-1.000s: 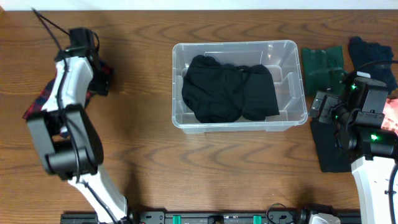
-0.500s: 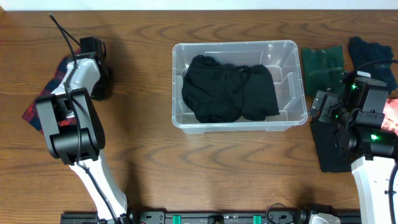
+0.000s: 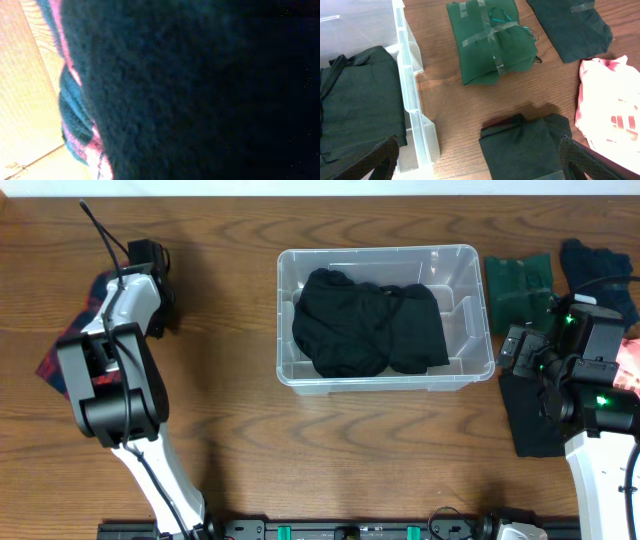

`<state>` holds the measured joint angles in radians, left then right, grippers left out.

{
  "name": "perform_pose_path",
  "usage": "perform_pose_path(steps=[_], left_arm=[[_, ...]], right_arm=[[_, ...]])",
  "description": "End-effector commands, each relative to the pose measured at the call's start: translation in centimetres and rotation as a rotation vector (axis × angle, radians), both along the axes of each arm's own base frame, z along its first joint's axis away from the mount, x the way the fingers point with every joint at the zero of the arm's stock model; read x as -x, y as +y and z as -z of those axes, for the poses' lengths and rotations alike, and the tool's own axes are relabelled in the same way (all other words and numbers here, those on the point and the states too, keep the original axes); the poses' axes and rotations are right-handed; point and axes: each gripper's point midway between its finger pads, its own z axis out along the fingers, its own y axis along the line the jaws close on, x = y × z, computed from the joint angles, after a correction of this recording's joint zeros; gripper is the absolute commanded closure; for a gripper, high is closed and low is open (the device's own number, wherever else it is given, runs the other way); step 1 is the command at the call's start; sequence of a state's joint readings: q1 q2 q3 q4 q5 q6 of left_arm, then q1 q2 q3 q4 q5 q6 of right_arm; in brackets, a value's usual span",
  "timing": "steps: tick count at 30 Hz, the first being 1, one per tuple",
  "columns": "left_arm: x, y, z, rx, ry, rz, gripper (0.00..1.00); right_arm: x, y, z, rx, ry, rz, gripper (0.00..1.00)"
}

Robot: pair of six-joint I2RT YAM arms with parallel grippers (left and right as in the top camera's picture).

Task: Pack container
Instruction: 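Move the left gripper to the plaid shirt and grasp it, then carry the plaid shirt with the left gripper and lay it in the bin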

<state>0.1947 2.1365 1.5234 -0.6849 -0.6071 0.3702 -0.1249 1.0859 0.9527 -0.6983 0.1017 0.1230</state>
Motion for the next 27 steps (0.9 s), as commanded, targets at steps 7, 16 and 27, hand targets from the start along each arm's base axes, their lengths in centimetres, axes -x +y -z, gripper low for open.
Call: perform_pose_path(steps=[7, 16, 27], left_arm=[[-1.0, -7.1, -16.0, 0.306, -0.476, 0.126, 0.94], [0.9, -17.7, -26.3, 0.819, -0.787, 0.351, 0.94], [3.2, -31.4, -29.9, 1.252, -0.722, 0.686, 0.94]], right_arm=[[-0.3, -0.2, -0.8, -0.004, -0.023, 0.014, 0.01], [-0.3, -0.2, -0.8, -0.005, -0.023, 0.014, 0.01], [-0.3, -0.2, -0.8, -0.005, -0.023, 0.014, 0.01]])
